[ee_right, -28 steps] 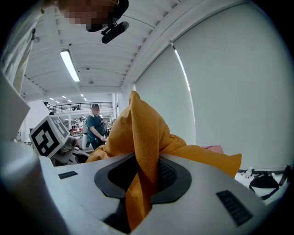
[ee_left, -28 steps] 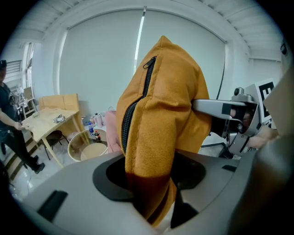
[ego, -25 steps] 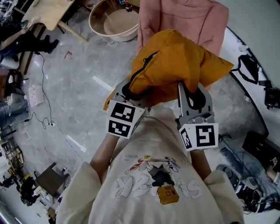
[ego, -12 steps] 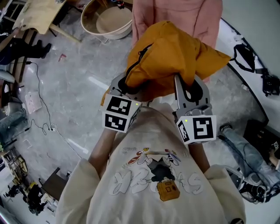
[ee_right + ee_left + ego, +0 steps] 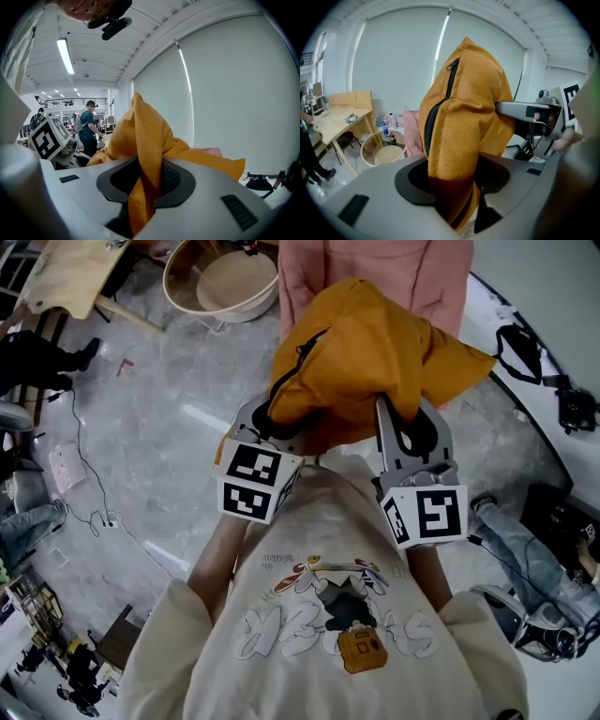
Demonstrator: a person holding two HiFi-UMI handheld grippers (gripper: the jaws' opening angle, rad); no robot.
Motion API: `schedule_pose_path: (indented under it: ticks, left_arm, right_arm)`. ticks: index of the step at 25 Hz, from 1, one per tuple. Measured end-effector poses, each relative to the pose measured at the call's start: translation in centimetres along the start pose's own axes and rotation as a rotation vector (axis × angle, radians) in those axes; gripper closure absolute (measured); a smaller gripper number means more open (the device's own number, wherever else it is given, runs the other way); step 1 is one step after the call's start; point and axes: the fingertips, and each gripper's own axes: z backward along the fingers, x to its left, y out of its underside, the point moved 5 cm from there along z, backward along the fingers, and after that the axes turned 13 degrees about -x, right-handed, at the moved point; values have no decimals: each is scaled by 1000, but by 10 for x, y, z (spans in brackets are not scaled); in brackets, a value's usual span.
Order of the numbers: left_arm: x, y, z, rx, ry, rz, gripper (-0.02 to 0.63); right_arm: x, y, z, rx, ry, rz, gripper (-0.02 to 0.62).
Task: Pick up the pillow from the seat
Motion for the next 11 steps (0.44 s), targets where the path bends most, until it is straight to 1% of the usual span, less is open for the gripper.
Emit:
schedule_pose_path:
  ticks: [11]
  left_arm:
    - [23, -1, 4, -10, 14, 2, 391]
  right_arm:
    - [15, 0, -17, 6, 10, 13, 486]
